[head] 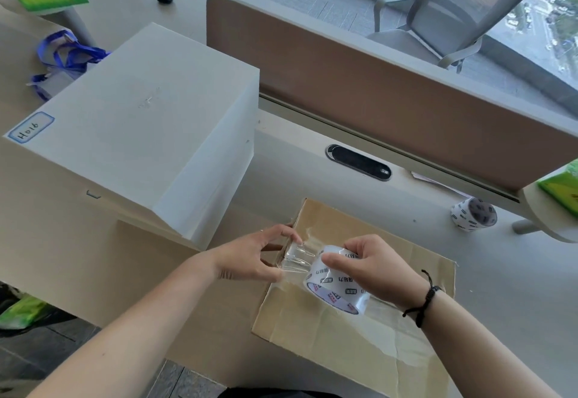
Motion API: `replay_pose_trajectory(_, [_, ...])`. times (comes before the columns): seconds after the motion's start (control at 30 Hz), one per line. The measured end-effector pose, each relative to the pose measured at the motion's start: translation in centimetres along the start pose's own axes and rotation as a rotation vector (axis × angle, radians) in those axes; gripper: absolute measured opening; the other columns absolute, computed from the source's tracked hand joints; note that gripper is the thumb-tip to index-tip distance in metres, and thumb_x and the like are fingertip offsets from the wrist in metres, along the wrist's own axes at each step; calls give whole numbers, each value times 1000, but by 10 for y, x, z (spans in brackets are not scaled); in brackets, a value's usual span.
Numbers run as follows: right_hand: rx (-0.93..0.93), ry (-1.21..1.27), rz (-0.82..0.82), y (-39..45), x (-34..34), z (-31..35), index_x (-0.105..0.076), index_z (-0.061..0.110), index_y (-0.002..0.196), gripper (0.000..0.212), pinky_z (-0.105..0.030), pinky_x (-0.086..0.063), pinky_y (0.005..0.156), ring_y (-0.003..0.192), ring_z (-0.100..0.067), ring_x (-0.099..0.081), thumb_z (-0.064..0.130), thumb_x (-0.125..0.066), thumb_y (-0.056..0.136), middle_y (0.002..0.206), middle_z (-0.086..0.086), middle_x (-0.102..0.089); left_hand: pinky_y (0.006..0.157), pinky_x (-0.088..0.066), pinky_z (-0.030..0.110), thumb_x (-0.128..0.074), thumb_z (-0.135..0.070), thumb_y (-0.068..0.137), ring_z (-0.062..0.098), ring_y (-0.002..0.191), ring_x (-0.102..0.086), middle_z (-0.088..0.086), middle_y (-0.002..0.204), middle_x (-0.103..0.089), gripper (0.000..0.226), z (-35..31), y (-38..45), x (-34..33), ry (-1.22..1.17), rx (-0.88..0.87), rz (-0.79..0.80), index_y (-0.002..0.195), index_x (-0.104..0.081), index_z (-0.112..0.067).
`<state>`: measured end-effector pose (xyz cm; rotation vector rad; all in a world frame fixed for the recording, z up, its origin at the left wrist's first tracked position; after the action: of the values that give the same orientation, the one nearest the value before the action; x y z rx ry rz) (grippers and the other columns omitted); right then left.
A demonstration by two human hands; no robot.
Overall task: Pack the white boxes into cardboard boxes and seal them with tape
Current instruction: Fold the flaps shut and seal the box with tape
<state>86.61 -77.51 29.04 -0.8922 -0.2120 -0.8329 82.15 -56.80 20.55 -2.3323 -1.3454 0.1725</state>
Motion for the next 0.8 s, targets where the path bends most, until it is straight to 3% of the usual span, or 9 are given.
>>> replay_pose_trajectory(0.1, [25, -8, 9, 3, 2, -2, -56, -8, 75, 64, -31, -38, 55, 53, -16, -53, 54, -72, 77, 62, -4, -58, 103, -52, 28, -76, -20, 84, -1, 134, -46, -31, 147, -41, 61, -1, -1, 1, 13, 28, -10, 130, -48, -48])
replay_pose_trajectory(0.17, [48, -34, -2, 5, 4, -3, -56, -9, 77, 64, -30, -37, 54, 53, -13, -53, 52, -73, 78, 61, -3, -57, 106, -51, 35, -76, -20, 83, 3, 135, -48, -29, 145, -44, 64, -1, -1, 1, 9, 46, -14, 132, -46, -48])
replay_pose_trajectory(0.3, [97, -167, -49, 10, 3, 1, -55, 11, 63, 44, -29, -36, 51, 51, -14, -46, 50, -72, 77, 58, 1, -49, 111, -46, 35, -77, -16, 81, 4, 138, -45, -26, 148, -42, 73, 2, -3, -2, -62, 74, 19, 136, -42, -48])
replay_pose_trajectory(0.37, [113, -208, -56, 14, -1, 3, -50, 16, 61, 42, -29, -34, 51, 51, -14, -40, 51, -70, 74, 57, 2, -43, 113, -44, 36, -73, -16, 86, 7, 134, -50, -18, 145, -50, 66, 2, -5, -5, -153, 68, 36, 139, -43, -42])
replay_pose_trajectory(0.47, [108, -226, -48, 19, -3, 4, -48, 16, 59, 44, -30, -34, 51, 49, -14, -40, 51, -68, 74, 54, 4, -43, 99, -53, 29, -65, -18, 98, 7, 103, -65, -11, 133, -59, 35, -1, -4, -12, -306, 53, -90, 129, -54, -29])
replay_pose_trajectory(0.57, [128, -270, -47, 19, -3, 9, -38, 19, 56, 48, -31, -29, 50, 49, -14, -34, 49, -69, 77, 53, 6, -36, 71, -49, 24, -64, -32, 98, 1, 68, -59, -12, 132, -59, 17, -1, 4, -20, -175, 38, -354, 113, -56, -36])
replay_pose_trajectory(0.7, [148, -335, -41, 21, -6, 16, -32, 18, 57, 50, -33, -26, 51, 50, -16, -29, 49, -65, 79, 52, 5, -31, 81, -56, 28, -66, -41, 96, 3, 89, -70, -11, 131, -62, 29, 4, 10, -31, -165, 39, -535, 116, -50, -54])
replay_pose_trajectory(0.8, [136, -346, -27, 24, -8, 19, -32, 18, 57, 50, -33, -28, 51, 49, -17, -31, 48, -64, 81, 50, 4, -34, 100, -53, 33, -64, -41, 97, -1, 113, -65, -14, 129, -65, 38, 6, 10, -36, -194, 58, -564, 132, -50, -40])
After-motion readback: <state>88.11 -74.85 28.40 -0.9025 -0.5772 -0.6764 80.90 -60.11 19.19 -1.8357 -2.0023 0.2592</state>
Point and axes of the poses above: each hand's wrist, its own y-axis towards the middle knuckle, its own x-axis out of the back of the hand, z = x × y, the point moved 4 cm from there along y, towards the middle knuckle
